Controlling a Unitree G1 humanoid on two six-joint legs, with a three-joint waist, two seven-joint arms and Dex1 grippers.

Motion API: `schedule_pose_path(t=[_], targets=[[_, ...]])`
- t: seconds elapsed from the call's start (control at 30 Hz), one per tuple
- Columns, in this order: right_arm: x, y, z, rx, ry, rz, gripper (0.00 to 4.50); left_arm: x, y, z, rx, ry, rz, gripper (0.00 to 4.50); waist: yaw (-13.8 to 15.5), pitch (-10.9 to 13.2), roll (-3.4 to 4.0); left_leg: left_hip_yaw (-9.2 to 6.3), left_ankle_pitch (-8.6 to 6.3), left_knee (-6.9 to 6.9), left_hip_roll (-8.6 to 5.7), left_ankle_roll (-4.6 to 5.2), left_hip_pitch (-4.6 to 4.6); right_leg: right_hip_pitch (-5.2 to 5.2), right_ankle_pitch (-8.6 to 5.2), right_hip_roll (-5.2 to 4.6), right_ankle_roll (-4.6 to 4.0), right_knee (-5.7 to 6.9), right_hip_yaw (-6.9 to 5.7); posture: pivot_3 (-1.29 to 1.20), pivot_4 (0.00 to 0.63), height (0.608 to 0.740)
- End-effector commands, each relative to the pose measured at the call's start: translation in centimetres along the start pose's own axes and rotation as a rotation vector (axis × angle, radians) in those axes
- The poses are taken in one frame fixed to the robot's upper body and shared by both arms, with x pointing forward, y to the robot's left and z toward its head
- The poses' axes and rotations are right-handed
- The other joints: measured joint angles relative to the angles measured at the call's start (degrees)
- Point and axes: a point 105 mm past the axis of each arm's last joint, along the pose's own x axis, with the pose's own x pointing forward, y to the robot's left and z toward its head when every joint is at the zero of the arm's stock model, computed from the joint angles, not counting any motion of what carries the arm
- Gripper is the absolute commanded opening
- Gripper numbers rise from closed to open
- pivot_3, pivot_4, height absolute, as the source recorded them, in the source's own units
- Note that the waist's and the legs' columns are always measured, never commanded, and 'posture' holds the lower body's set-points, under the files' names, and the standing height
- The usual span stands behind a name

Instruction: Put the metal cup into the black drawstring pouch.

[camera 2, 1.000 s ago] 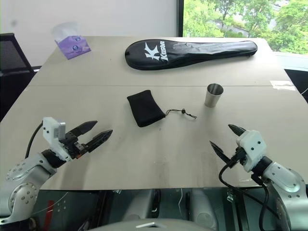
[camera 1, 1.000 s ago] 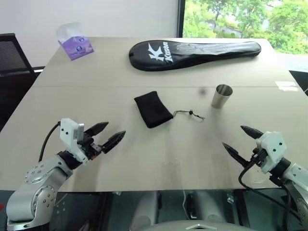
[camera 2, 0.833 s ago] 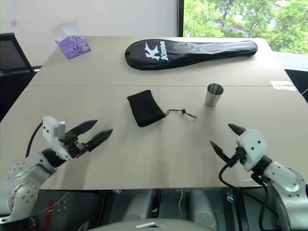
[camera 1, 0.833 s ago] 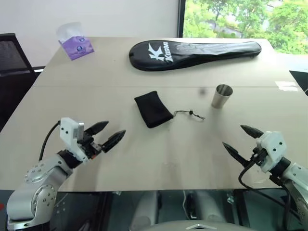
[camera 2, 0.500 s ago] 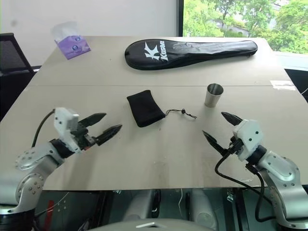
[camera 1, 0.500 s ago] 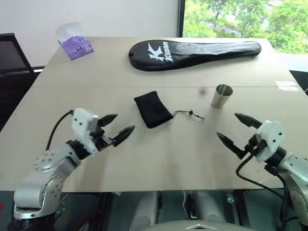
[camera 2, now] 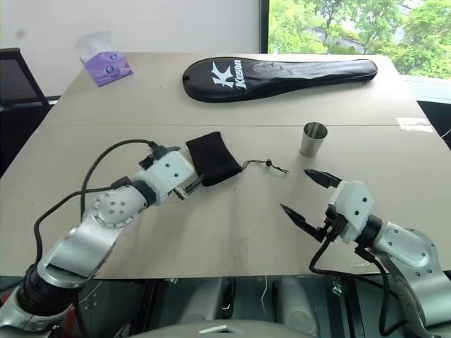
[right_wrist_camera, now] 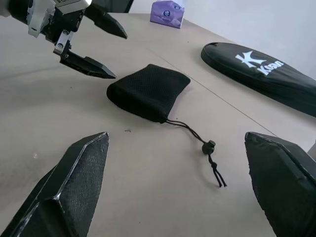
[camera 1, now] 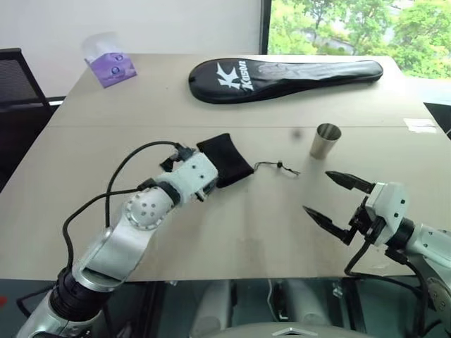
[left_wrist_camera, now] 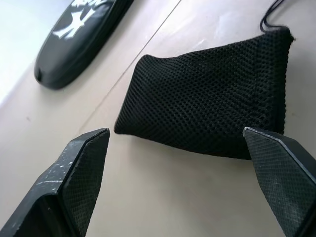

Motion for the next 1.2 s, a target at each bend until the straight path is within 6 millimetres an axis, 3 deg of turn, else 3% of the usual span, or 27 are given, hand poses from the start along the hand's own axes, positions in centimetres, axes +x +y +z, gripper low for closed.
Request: schedule_pose_path(t=[0.03,0.2,0.5,0.6,0.77,0.87,0.9,0.97,1.07,1.13,1.2], targets=[[0.0,0.5,1.1,-0.029,-0.030,-0.003,4.44,-0.1,-0.1,2.1,0.096,-0.091,0.007,4.50,0.0,0.0,0.00,-0.01,0.00,0.00,0.00,0.00,0.00,0.00,0.00,-0.02,0.00,0.00,-0.01,0.00,0.150,0.740],[-0.4,0.7,0.8,-0.031,-0.006,0.000,4.44,0.9,-0.7,2.5,0.044,-0.104,-0.012,4.50,0.2,0.0,0.00,-0.02,0.00,0.01,0.03,0.00,-0.01,0.00,0.00,-0.10,-0.01,0.01,-0.03,0.00,0.150,0.740],[-0.7,0.0,1.3,-0.042,0.005,-0.033,4.44,3.7,-1.6,1.8,0.155,-0.001,0.040,4.50,0.1,0.0,-0.01,-0.05,0.00,0.04,-0.02,0.01,-0.04,-0.01,0.00,0.06,0.01,0.03,-0.06,0.00,0.150,0.740],[-0.8,0.1,1.3,-0.041,0.011,-0.037,4.50,4.0,-1.7,1.6,0.135,0.011,0.029,3.69,0.1,0.0,0.00,-0.05,0.00,0.04,-0.01,0.00,-0.03,-0.01,0.00,0.06,0.01,0.04,-0.06,0.00,0.150,0.740],[-0.5,0.0,1.2,-0.039,0.005,-0.052,4.50,4.1,-0.9,1.2,0.110,0.036,0.041,1.75,0.0,0.0,0.00,-0.04,0.00,0.04,-0.02,0.01,-0.03,-0.01,0.00,0.03,0.01,0.04,-0.05,0.00,0.150,0.740],[-0.2,-0.3,1.0,-0.042,0.003,-0.062,4.50,4.0,0.0,0.5,0.111,0.062,0.061,0.30,0.0,0.0,0.00,-0.06,0.00,0.04,-0.01,0.00,-0.03,-0.01,0.00,0.02,0.01,0.05,-0.06,0.00,0.150,0.740],[-0.2,-0.3,0.9,-0.044,0.002,-0.064,4.50,3.9,0.3,0.4,0.116,0.058,0.067,0.06,0.0,0.0,0.00,-0.05,0.00,0.04,-0.01,0.00,-0.03,-0.01,0.00,0.03,0.01,0.05,-0.06,0.00,0.150,0.740],[0.0,-0.3,0.9,-0.044,-0.003,-0.070,4.50,3.5,0.0,0.9,0.051,0.025,0.018,0.06,0.1,0.0,0.00,-0.05,0.00,0.04,-0.01,0.00,-0.03,-0.01,0.00,0.03,0.01,0.04,-0.06,0.00,0.150,0.740],[0.2,-0.3,0.9,-0.046,-0.006,-0.075,4.50,2.3,-2.8,2.2,0.086,-0.088,-0.291,0.06,0.0,0.0,-0.01,-0.07,0.01,0.04,0.00,0.00,-0.07,-0.03,0.00,-0.04,0.00,0.05,-0.08,0.00,0.150,0.740],[0.2,-0.2,0.8,-0.045,-0.006,-0.078,4.50,1.6,-2.3,2.8,0.177,-0.149,-0.235,0.06,0.1,0.0,0.02,-0.03,0.01,0.03,0.01,0.00,-0.04,-0.04,0.00,-0.12,0.00,0.03,-0.05,0.00,0.150,0.740],[0.1,0.0,0.7,-0.044,-0.004,-0.081,4.50,1.4,-2.0,2.6,0.246,-0.155,-0.169,0.85,0.1,0.0,0.02,-0.03,0.00,0.03,0.01,0.00,-0.04,-0.04,0.00,-0.20,0.00,0.03,-0.04,0.00,0.150,0.740]])
